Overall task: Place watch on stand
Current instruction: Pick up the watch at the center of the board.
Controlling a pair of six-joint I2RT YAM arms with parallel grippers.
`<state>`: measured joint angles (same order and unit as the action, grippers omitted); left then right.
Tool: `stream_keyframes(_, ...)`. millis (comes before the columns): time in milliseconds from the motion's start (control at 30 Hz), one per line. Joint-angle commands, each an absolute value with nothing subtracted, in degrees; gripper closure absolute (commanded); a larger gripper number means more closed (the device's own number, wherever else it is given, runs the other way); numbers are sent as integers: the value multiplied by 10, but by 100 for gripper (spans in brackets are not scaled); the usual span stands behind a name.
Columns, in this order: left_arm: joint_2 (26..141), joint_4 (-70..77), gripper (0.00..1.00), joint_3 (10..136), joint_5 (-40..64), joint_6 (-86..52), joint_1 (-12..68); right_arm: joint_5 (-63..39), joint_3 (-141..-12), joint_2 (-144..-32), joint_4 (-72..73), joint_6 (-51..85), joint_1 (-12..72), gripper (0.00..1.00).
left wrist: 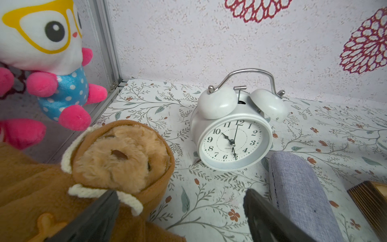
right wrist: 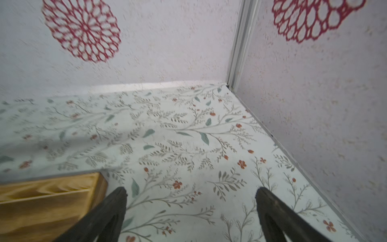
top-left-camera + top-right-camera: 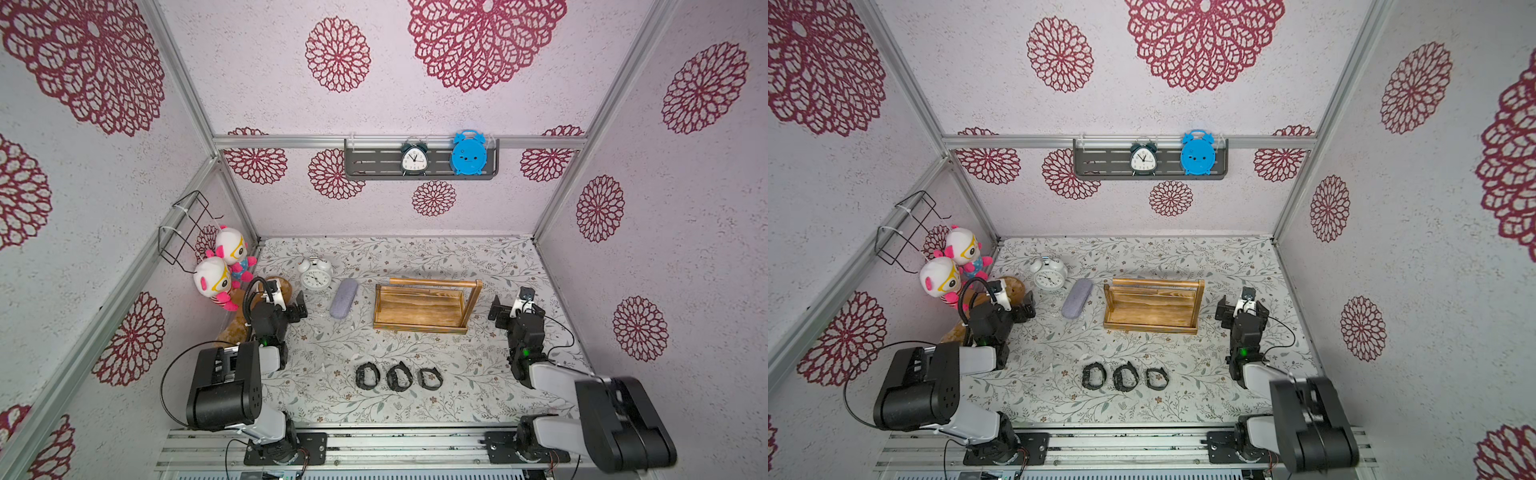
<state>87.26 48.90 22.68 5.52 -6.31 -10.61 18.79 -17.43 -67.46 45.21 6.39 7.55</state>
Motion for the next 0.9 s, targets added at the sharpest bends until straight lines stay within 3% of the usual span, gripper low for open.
stream_keyframes(0, 800, 401, 3, 260, 59, -62, -105, 127, -230, -542, 197, 227, 59, 1)
stream_keyframes(67, 737, 355, 3, 263, 51, -62, -94, 43, -227, -465, 122, 249, 59, 1)
stream_keyframes(200, 597, 227, 3, 296, 73, -129, -89, -13, -267, -371, -92, 312, 61, 6)
stream_keyframes(300, 537, 21, 3, 384, 125, -146, -90, -60, -309, -341, -222, 340, 70, 10)
stream_keyframes(500, 385, -139, 3, 377, 203, -154, -71, -113, -358, -342, -370, 391, 142, 25)
stream_keyframes(600, 321, -224, 2, 371, 196, -145, -51, -105, -367, -351, -392, 432, 225, 33)
stream_keyframes(733, 276, -280, 3, 386, 144, -152, -2, -36, -389, -378, -386, 503, 383, 35)
stream_keyframes(867, 283, -355, 2, 428, 127, -197, 3, 57, -446, -498, -342, 537, 560, 34)
